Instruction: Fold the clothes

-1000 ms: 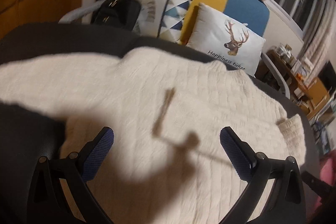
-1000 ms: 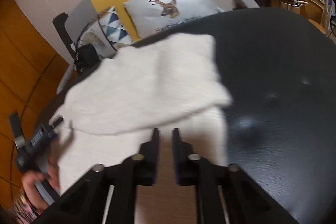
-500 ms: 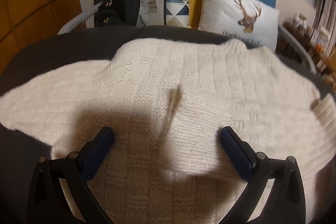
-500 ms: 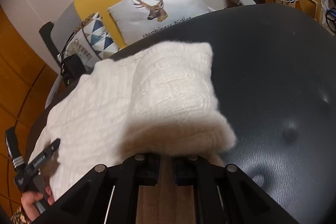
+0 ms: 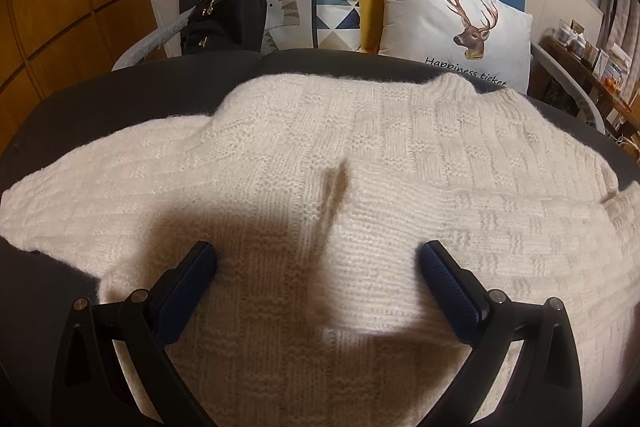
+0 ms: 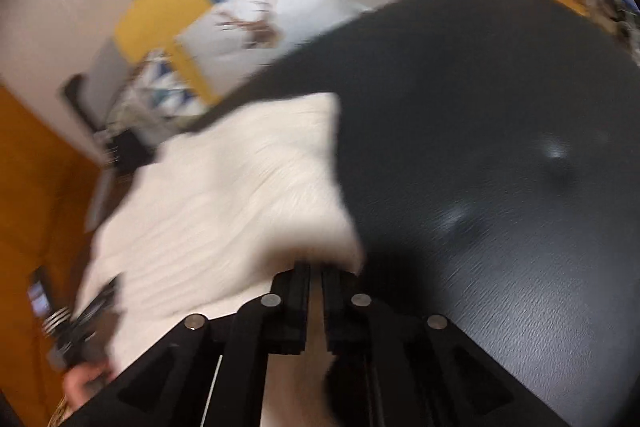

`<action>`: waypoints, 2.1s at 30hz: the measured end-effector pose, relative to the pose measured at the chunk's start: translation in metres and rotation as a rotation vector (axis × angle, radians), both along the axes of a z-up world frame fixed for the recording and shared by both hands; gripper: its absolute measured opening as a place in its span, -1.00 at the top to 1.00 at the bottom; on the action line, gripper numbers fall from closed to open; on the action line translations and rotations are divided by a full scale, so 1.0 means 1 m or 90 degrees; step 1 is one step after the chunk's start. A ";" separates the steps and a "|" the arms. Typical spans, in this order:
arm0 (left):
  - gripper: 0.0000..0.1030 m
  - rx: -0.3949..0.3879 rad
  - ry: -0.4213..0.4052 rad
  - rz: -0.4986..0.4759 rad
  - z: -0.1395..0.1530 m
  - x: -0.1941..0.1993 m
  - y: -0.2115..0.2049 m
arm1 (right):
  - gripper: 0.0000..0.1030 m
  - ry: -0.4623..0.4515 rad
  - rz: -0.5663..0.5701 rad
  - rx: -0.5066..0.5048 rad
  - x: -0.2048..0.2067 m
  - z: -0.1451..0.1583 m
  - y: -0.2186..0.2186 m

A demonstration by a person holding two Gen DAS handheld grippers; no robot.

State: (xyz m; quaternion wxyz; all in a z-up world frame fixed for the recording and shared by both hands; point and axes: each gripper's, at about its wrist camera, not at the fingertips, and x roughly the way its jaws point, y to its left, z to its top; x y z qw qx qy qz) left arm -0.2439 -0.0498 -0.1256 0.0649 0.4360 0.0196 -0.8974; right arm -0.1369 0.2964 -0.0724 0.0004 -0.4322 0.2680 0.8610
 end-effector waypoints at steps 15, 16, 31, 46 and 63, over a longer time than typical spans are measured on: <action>-0.99 0.007 0.007 0.000 0.000 0.001 -0.002 | 0.92 -0.029 0.108 0.238 -0.118 0.002 -0.047; -0.99 0.006 0.008 0.000 0.000 0.001 -0.002 | 0.92 -0.045 0.080 0.256 -0.125 -0.007 -0.041; -0.99 0.003 0.011 0.001 -0.001 0.001 -0.001 | 0.73 0.052 -0.079 0.044 -0.071 -0.011 0.029; -0.99 0.007 0.011 0.001 0.000 0.002 -0.001 | 0.86 -0.024 0.003 0.158 -0.027 -0.034 -0.003; -0.99 0.000 0.015 0.002 -0.003 0.002 0.000 | 0.89 -0.027 -0.014 0.201 -0.119 -0.031 0.006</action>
